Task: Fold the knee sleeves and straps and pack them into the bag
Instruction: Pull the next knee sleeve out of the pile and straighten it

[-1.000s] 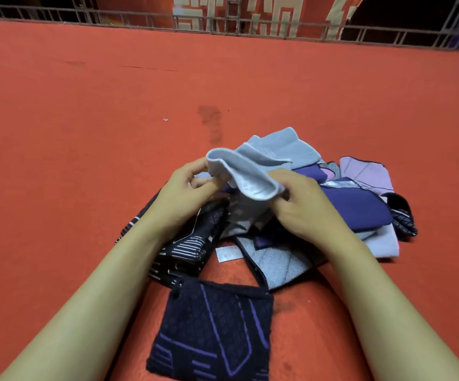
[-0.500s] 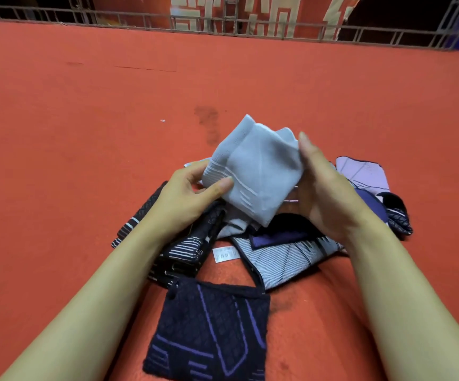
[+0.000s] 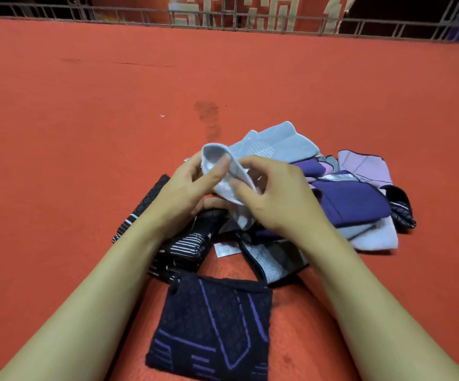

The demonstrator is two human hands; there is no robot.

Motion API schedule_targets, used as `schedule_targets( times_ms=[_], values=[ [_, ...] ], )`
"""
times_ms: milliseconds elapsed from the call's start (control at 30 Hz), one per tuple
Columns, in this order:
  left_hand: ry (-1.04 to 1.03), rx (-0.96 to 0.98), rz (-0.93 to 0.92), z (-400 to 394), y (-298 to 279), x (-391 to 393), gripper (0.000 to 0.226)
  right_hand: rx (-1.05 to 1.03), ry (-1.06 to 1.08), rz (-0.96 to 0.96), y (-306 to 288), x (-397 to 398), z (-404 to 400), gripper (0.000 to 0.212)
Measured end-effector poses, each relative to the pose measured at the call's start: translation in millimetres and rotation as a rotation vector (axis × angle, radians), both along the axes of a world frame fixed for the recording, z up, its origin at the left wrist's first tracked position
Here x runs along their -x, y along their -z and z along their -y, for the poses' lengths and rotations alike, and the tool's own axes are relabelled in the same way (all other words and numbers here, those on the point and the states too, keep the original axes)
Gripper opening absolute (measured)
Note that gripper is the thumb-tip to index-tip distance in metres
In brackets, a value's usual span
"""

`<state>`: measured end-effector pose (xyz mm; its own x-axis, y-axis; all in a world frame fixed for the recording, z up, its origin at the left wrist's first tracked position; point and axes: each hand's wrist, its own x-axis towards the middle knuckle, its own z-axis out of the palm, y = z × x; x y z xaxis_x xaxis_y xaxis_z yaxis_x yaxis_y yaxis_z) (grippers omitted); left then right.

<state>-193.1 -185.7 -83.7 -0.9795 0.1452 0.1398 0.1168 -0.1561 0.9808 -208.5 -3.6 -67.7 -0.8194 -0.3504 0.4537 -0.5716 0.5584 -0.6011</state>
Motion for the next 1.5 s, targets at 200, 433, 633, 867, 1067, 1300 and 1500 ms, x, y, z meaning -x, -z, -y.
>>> schedule_targets(
  times_ms=[200, 433, 633, 867, 1067, 1300, 1500],
  values=[
    [-0.03, -0.004, -0.044, 4, 4, 0, 0.03, 0.002, 0.085, 0.01, -1, 2, -7, 0.015],
    [0.27, -0.388, 0.165, 20, 2, 8, 0.051, 0.999, -0.353, 0.983, -1, 3, -5, 0.03],
    [0.282, -0.488, 0.168, 16, -17, -5, 0.038, 1.042, -0.588, 1.204, -11, -4, 2, 0.051],
    [0.34, -0.227, 0.022, 14, -14, -10, 0.079, 0.419, -0.321, 0.724, -10, 1, -20, 0.052],
    [0.271, 0.088, -0.129, -9, -16, -12, 0.054, 0.179, 0.189, 0.265, -9, 10, -25, 0.033],
    [-0.144, 0.049, -0.076, -9, -8, 2, 0.023, 0.675, -0.178, 0.694, -15, 8, -15, 0.04],
    [-0.011, -0.119, 0.091, -5, -11, 2, 0.039, 0.632, -0.687, 0.946, -20, -8, -23, 0.03]
  ],
)
